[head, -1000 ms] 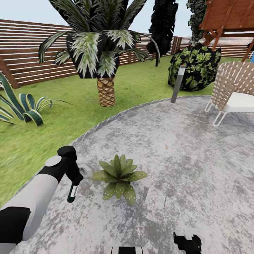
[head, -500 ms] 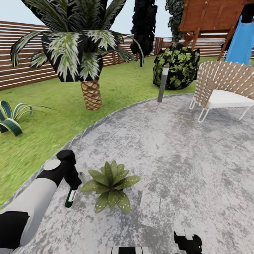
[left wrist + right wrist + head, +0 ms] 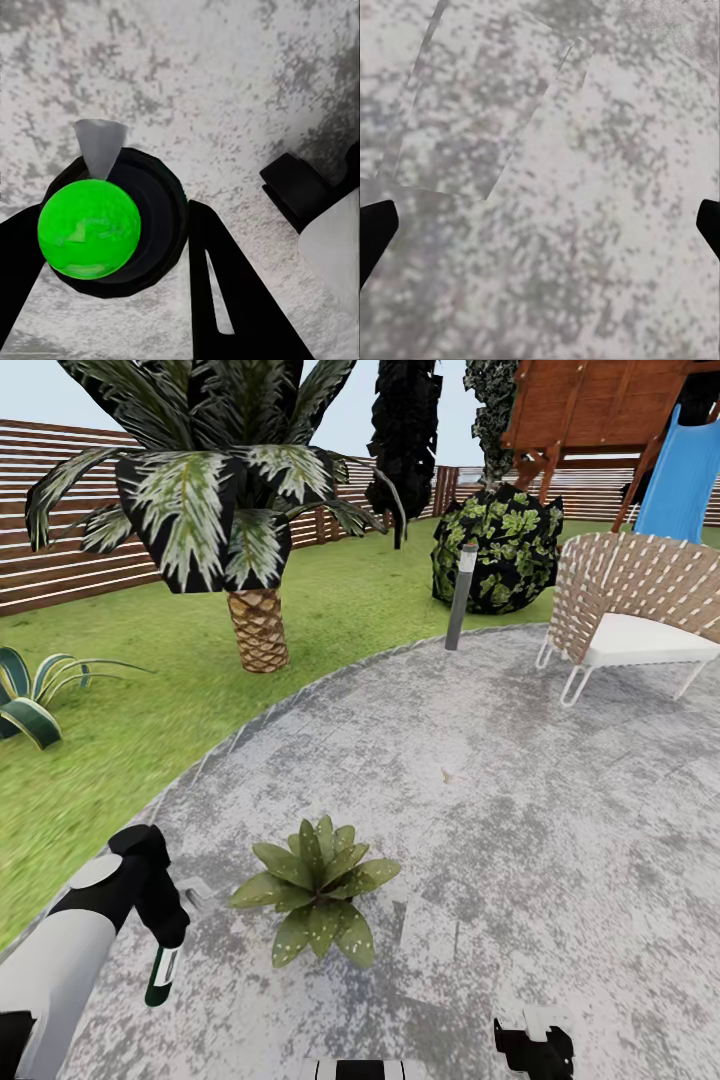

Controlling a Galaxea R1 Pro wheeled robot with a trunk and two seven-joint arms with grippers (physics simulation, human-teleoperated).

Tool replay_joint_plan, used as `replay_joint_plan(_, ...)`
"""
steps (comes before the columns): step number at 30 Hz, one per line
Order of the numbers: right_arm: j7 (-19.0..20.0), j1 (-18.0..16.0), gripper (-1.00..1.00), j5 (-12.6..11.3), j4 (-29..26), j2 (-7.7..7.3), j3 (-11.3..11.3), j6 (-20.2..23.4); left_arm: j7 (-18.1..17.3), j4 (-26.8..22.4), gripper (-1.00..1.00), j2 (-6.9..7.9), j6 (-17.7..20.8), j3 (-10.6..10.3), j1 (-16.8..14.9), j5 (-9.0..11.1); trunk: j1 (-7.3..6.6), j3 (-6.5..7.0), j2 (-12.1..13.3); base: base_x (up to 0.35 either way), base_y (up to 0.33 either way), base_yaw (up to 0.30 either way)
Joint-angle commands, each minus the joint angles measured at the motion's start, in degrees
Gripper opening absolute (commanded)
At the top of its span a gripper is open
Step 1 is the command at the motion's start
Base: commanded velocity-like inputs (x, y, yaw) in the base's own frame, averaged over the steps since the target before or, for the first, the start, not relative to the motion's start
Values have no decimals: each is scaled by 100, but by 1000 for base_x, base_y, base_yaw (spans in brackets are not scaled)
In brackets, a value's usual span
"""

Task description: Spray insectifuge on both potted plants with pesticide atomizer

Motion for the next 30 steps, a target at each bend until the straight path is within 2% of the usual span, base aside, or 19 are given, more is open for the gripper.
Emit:
replay_joint_plan(1,-21,-2,100,-35,0,0,50,-11,-51,6,-100,-6,47,10,-1,-66,0,-4,-2,41,112,0)
replay_joint_plan(5,-26,-2,100,-40,-4,1,49,-6,-51,-31,-100,-1,30,-13,123,-103,0,-4,-2,9,25,-32)
replay_joint_plan(11,-30,-2,100,-48,-9,1,44,-3,-51,-49,-100,-30,37,-10,183,-61,0,-4,-2,0,16,-259)
replay_joint_plan(19,-30,-2,100,-53,-9,9,45,-3,-51,12,-100,-121,46,-10,184,-56,0,-4,-2,38,271,-101)
replay_joint_plan(22,-30,-2,100,-53,-9,9,42,1,-51,13,-100,-123,41,-10,192,-62,0,-4,-2,39,205,-235)
replay_joint_plan(30,-30,-2,100,-53,-11,9,41,1,-51,-57,-100,-112,16,-18,216,-65,0,-4,-2,2,11,-284)
